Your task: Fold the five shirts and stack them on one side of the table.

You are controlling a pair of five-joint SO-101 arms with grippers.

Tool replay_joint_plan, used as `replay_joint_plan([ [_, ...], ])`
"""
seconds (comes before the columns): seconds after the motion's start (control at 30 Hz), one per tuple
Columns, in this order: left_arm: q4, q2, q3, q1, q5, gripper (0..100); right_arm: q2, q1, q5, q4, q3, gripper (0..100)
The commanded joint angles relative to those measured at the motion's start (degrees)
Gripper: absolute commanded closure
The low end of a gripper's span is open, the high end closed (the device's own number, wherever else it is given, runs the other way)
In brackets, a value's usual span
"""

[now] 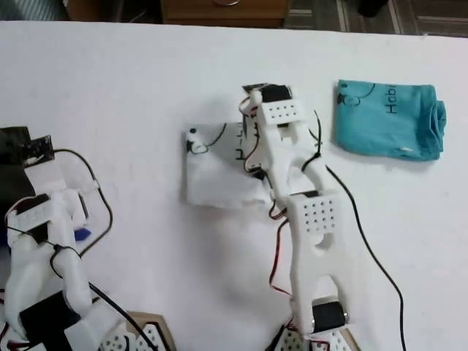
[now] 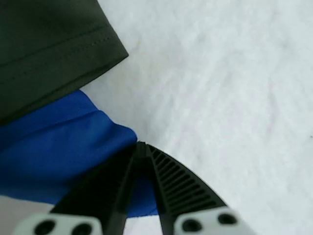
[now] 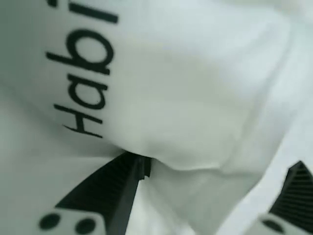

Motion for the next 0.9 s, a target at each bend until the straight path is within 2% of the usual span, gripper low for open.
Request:
replay_joint_plan([
  [0.0, -0.9, -0.1, -0.8, 0.7, 0.5, 97, 2.0, 0.5, -0.2, 0.8, -1.9, 60.2],
  [0.07, -0.9, -0.1, -0.8, 0.7, 0.5, 97, 2.3, 0.5, 1.1, 0.8, -1.9, 69.3],
  [0.17, -0.9, -0.1, -0.8, 0.7, 0.5, 97, 2.5, 0.5, 4.0, 0.8, -1.9, 97.9],
  [0.2, -0.9, -0.1, -0.8, 0.7, 0.5, 97, 2.5, 0.5, 4.4, 0.9, -1.9, 98.5],
  [0.23, -0.9, -0.1, -0.8, 0.7, 0.5, 97, 2.5, 0.7, 4.6, 1.0, -1.9, 93.7],
  [0.33, -0.9, -0.1, -0.8, 0.7, 0.5, 97, 2.1, 1.1, 4.6, 1.1, -2.0, 98.7],
  [0.5, -0.9, -0.1, -0.8, 0.7, 0.5, 97, 0.4, 2.9, 4.8, 1.1, -2.0, 97.9],
  [0.63, -1.0, -0.1, -0.8, 0.7, 0.5, 97, -4.9, 5.0, 11.9, 1.1, -2.0, 97.9],
  [0.87, -1.0, -0.1, -0.8, 0.7, 0.6, 97, -25.2, 6.7, 23.1, 1.1, -2.0, 97.9],
])
